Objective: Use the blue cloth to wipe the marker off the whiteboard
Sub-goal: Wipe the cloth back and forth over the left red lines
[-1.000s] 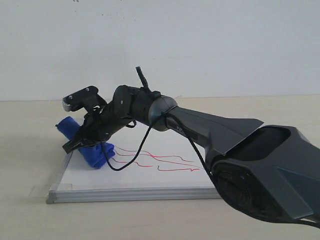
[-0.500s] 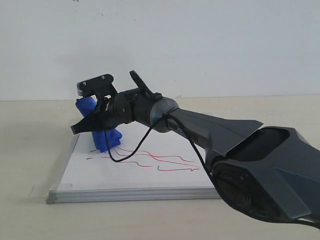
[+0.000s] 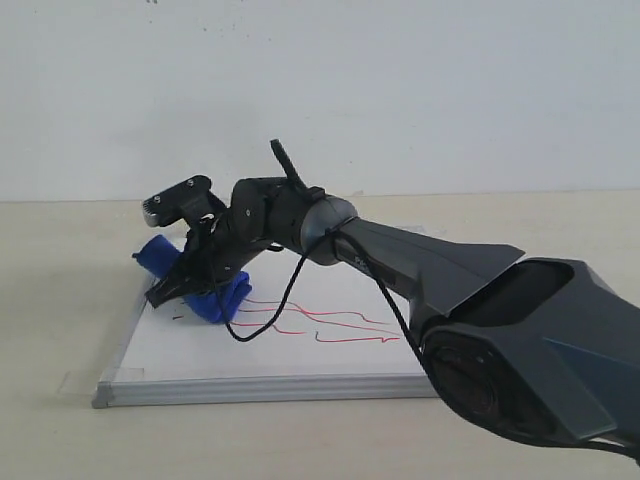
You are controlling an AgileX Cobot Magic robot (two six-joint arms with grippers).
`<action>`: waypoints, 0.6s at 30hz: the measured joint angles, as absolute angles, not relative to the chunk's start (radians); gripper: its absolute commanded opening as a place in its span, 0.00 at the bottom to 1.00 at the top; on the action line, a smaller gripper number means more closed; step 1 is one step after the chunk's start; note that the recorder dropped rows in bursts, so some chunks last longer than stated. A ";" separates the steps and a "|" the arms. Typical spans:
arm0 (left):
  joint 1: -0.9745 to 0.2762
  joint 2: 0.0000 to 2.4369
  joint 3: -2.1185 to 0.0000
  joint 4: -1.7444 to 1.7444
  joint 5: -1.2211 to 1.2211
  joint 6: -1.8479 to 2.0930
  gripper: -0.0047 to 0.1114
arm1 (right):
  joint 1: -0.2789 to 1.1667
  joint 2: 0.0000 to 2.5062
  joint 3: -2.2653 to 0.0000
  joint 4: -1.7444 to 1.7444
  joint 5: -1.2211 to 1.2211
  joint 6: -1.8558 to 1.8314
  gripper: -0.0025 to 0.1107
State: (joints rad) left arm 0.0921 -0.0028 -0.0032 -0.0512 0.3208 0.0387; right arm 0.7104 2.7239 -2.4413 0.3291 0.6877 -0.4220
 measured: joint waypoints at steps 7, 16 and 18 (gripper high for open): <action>0.092 -0.003 -0.003 -0.051 0.321 0.039 0.07 | 0.740 2.712 -2.448 0.343 0.796 -0.581 0.02; 0.092 -0.003 -0.003 -0.051 0.321 0.039 0.07 | 0.641 2.743 -2.511 0.338 0.688 -0.196 0.02; 0.092 -0.003 -0.003 -0.051 0.321 0.039 0.07 | 0.631 2.748 -2.515 0.351 0.694 -0.201 0.02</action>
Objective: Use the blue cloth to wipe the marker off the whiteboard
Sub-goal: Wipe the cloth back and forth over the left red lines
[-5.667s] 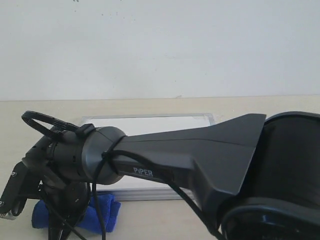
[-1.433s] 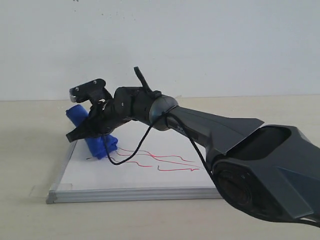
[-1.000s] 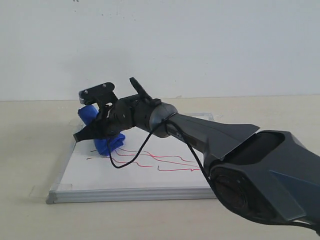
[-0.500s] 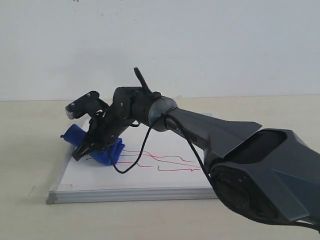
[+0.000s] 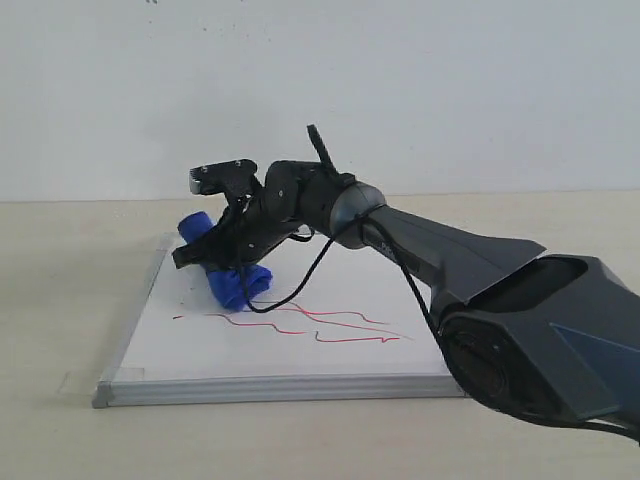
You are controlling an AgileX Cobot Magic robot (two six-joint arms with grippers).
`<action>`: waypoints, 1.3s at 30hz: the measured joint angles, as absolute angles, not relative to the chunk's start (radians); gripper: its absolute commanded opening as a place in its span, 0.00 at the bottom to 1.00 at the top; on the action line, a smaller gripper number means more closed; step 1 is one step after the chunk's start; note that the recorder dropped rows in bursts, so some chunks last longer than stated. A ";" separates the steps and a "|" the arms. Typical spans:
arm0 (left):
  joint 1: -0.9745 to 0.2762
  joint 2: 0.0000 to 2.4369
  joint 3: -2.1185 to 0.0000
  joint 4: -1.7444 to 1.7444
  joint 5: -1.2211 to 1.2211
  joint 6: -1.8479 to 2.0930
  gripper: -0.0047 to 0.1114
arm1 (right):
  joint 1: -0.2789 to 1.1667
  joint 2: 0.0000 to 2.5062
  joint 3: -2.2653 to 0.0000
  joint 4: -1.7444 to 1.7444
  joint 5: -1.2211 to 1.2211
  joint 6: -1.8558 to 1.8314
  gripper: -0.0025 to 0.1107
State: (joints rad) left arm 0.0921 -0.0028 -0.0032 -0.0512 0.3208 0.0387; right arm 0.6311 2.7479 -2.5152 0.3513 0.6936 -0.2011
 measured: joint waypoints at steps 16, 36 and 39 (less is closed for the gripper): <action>0.092 -0.003 -0.003 -0.051 0.321 0.039 0.07 | 0.748 2.741 -2.530 0.500 0.891 -0.636 0.02; 0.092 -0.003 -0.003 -0.051 0.321 0.039 0.07 | 0.638 2.789 -2.530 0.430 0.587 -0.263 0.02; 0.092 -0.003 -0.003 -0.051 0.321 0.039 0.07 | 0.649 2.789 -2.539 0.450 0.643 -0.371 0.02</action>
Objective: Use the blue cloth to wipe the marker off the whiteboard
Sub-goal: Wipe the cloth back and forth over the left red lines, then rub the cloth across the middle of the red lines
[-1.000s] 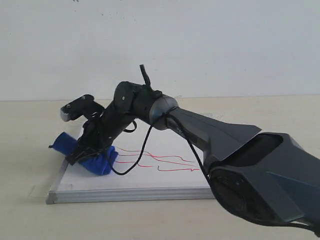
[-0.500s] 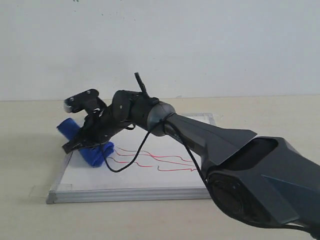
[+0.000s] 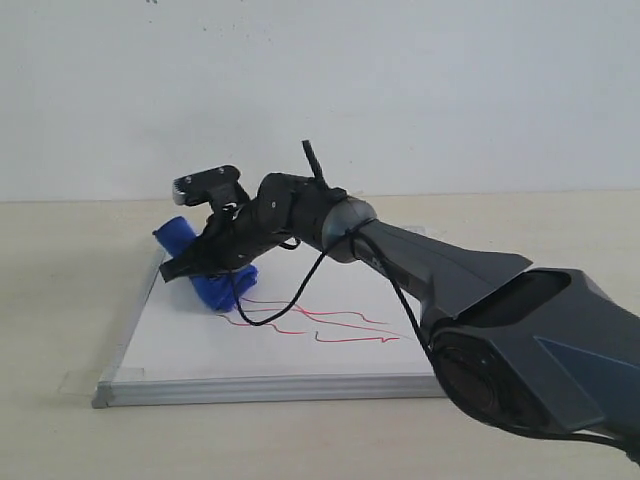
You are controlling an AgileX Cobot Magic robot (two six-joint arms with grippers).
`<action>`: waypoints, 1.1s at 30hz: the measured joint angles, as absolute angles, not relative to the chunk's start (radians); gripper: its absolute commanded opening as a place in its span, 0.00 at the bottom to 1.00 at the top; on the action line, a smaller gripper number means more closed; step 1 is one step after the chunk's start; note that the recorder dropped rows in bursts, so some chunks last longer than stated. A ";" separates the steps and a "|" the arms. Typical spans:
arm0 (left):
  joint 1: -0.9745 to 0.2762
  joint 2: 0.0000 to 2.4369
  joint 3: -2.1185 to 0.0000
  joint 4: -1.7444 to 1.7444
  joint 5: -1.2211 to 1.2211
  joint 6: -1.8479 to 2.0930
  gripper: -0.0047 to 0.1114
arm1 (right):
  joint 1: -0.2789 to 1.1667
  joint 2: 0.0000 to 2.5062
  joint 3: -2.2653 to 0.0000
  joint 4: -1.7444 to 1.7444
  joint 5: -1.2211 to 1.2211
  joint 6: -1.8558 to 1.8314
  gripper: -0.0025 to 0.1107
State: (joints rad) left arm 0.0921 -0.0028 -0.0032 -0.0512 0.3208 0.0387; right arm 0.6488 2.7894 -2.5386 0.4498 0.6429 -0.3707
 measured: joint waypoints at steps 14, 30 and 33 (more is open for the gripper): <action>0.092 -0.003 -0.003 -0.051 0.321 0.039 0.07 | 0.694 2.782 -2.621 0.526 1.014 -0.568 0.02; 0.092 -0.003 -0.003 -0.051 0.321 0.039 0.07 | 0.678 2.746 -2.659 0.109 1.156 -0.065 0.02; 0.092 -0.003 -0.003 -0.051 0.321 0.039 0.07 | 0.671 2.732 -2.651 0.037 1.180 -0.041 0.02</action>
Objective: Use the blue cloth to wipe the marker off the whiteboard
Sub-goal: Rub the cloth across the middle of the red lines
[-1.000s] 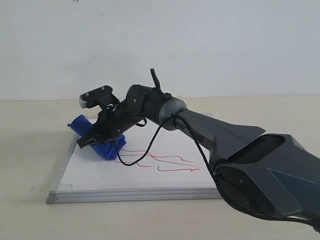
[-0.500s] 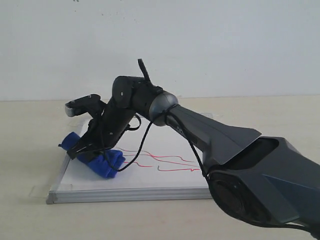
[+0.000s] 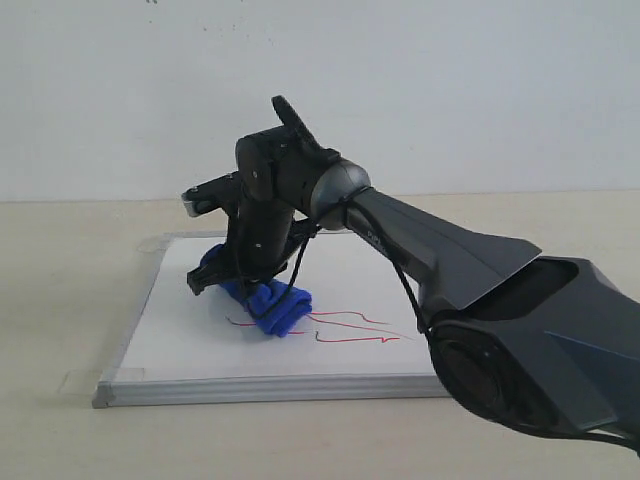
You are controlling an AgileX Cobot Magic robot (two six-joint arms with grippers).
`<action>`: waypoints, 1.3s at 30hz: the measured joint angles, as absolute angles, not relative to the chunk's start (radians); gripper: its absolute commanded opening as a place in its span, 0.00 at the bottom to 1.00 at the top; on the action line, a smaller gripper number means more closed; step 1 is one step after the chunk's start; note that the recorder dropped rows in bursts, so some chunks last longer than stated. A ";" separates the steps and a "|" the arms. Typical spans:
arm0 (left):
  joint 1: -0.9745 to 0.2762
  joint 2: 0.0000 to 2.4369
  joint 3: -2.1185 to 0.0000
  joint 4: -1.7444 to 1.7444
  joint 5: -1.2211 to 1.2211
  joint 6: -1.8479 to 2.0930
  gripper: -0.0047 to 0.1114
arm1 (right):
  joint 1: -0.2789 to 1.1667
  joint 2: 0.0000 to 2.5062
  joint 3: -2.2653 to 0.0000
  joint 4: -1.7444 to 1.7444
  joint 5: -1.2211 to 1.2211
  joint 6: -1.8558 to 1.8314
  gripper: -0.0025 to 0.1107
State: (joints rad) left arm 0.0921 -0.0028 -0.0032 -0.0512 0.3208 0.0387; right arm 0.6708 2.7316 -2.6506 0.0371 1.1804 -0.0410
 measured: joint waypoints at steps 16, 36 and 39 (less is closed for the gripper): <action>0.092 -0.003 -0.003 -0.051 0.321 0.039 0.07 | 0.650 2.717 -2.641 0.301 1.221 -0.169 0.02; 0.092 -0.003 -0.003 -0.051 0.321 0.039 0.07 | 0.697 2.675 -2.547 -0.082 1.203 -0.041 0.02; 0.092 -0.003 -0.003 -0.051 0.321 0.039 0.07 | 0.697 2.664 -2.512 -0.132 1.186 -0.036 0.02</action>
State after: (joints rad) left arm 0.0921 -0.0028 -0.0032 -0.0512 0.3208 0.0387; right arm 0.6973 2.6642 -2.5118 -0.1315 1.1863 -0.0364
